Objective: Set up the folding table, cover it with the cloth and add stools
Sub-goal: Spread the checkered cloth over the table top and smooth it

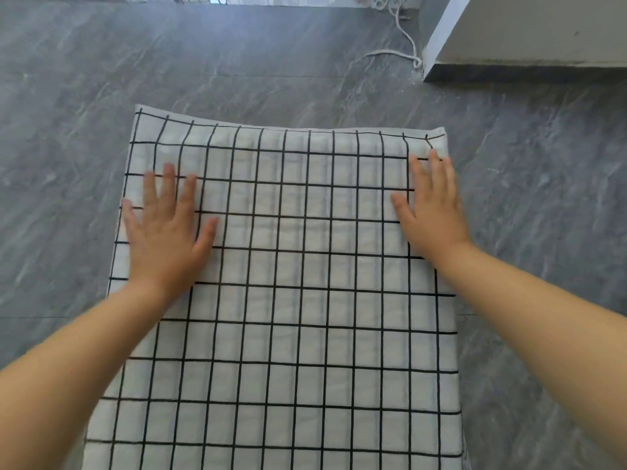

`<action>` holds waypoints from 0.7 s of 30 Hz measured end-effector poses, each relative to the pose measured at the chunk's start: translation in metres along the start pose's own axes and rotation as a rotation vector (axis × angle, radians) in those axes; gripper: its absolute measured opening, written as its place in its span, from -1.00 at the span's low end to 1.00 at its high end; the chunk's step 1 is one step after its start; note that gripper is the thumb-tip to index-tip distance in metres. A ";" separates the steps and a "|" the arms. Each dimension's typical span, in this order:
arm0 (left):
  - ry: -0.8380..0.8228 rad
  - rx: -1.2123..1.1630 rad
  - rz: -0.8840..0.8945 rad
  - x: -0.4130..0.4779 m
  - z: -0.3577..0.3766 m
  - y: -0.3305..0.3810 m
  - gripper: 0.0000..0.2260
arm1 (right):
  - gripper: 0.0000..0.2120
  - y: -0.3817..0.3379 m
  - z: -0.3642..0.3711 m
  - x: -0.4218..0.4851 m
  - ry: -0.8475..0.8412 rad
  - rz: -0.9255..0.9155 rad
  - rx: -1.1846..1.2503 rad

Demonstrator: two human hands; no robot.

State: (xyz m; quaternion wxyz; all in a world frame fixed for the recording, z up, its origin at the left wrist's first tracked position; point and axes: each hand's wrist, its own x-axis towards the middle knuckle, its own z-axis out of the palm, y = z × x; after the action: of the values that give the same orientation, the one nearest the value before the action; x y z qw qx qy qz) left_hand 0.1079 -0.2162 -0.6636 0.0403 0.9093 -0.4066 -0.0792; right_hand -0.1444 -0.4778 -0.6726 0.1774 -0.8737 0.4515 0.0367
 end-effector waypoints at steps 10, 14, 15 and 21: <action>-0.124 -0.140 -0.139 0.001 0.003 -0.053 -0.41 | -0.38 -0.131 0.021 -0.011 -0.112 -0.413 -0.075; -0.092 -0.176 -0.142 0.000 0.005 -0.054 -0.40 | -0.35 -0.196 0.053 -0.008 -0.214 -0.498 -0.217; -0.094 -0.174 -0.139 0.000 0.006 -0.055 -0.40 | -0.34 -0.202 0.061 -0.007 -0.207 -0.494 -0.244; 0.009 -0.101 -0.067 -0.010 -0.001 -0.064 -0.38 | -0.33 -0.201 0.072 -0.012 -0.060 -0.498 -0.262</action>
State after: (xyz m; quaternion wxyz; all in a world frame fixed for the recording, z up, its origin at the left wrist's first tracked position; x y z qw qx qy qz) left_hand 0.1486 -0.1667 -0.6700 0.0852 0.9196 -0.3711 -0.0971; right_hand 0.0167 -0.3371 -0.6815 0.0797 -0.9717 0.2090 0.0760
